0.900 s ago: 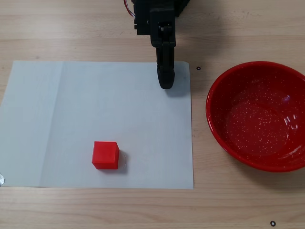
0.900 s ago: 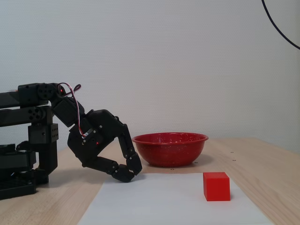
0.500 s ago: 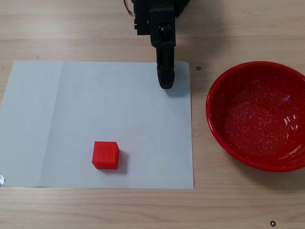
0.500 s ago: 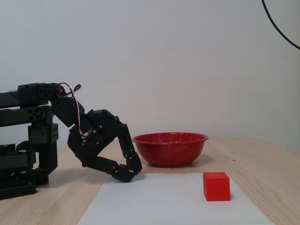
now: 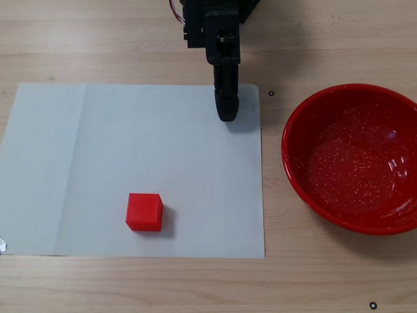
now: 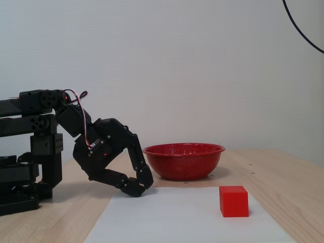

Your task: Grasp the red cube and put it in the red bowl.

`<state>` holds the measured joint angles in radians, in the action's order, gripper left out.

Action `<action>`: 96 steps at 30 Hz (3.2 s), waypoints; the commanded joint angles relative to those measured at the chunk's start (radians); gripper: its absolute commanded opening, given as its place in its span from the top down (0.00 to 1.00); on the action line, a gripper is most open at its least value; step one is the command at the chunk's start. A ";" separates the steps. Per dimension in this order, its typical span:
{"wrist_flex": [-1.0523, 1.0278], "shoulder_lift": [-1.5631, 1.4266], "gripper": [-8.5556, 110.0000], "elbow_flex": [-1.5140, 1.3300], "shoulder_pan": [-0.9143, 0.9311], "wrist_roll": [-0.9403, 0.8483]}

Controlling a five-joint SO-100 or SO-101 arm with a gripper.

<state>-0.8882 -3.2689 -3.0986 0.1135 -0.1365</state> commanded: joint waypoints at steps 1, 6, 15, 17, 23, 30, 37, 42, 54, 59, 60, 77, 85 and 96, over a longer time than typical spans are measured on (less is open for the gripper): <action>-0.012 -0.003 0.93 0.017 0.005 0.017; -0.038 0.035 0.93 0.098 0.009 0.009; -0.121 0.156 0.93 0.334 -0.011 0.026; -0.135 0.196 0.93 0.391 -0.021 0.031; -0.210 0.351 0.93 0.606 -0.051 0.038; -0.296 0.531 0.93 0.862 -0.081 0.029; -0.397 0.739 0.93 1.112 -0.101 0.025; -0.451 0.873 0.93 1.258 -0.124 0.031; -0.471 1.138 0.93 1.520 -0.207 0.026; -0.523 1.275 0.93 1.671 -0.224 0.035; -0.535 1.298 0.93 1.701 -0.227 0.035; -0.660 1.652 0.91 2.088 -0.258 0.078; -0.724 1.801 0.84 2.241 -0.265 0.117; -0.792 1.996 0.78 2.490 -0.272 0.123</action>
<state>-1.6705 -1.2241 -0.7164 -0.1442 -0.0368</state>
